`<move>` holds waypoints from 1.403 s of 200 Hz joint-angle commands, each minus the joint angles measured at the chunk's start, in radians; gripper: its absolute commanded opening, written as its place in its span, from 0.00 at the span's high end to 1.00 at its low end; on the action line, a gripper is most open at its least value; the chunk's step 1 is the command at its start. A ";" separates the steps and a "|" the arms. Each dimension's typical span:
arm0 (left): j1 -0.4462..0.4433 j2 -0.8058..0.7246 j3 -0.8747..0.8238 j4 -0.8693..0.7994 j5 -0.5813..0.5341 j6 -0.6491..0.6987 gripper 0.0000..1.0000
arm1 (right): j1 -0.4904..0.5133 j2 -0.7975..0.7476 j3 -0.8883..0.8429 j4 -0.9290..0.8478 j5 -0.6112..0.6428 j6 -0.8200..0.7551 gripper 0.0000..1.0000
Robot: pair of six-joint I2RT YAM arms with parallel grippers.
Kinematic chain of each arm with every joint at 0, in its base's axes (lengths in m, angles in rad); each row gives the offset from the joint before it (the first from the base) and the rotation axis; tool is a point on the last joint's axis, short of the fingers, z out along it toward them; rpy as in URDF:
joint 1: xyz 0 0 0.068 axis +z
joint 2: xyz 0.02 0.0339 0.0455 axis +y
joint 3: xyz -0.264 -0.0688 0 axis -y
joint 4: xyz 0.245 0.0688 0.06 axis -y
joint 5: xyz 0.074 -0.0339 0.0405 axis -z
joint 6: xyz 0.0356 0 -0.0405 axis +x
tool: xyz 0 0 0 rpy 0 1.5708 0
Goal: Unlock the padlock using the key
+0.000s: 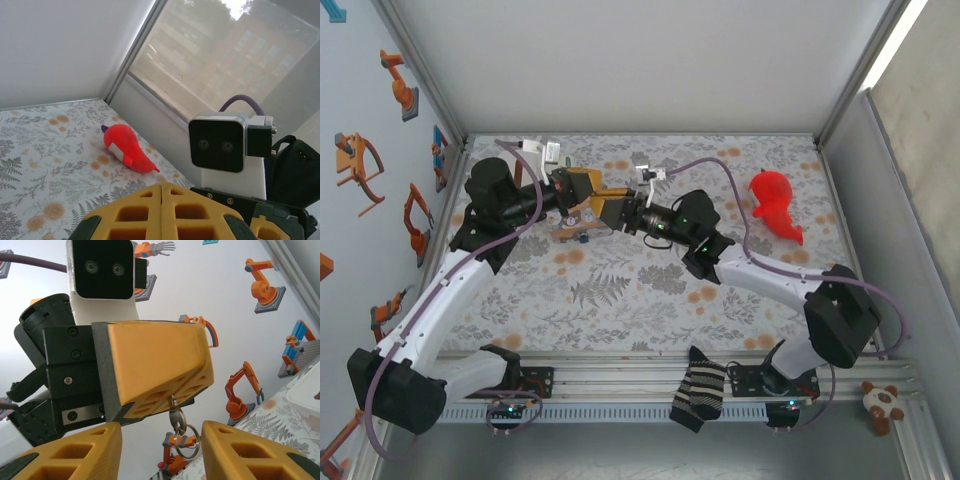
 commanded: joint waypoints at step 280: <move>0.130 0.241 0.163 -0.436 -0.284 0.064 0.19 | -0.050 -0.324 -0.195 -0.692 0.479 -0.311 1.00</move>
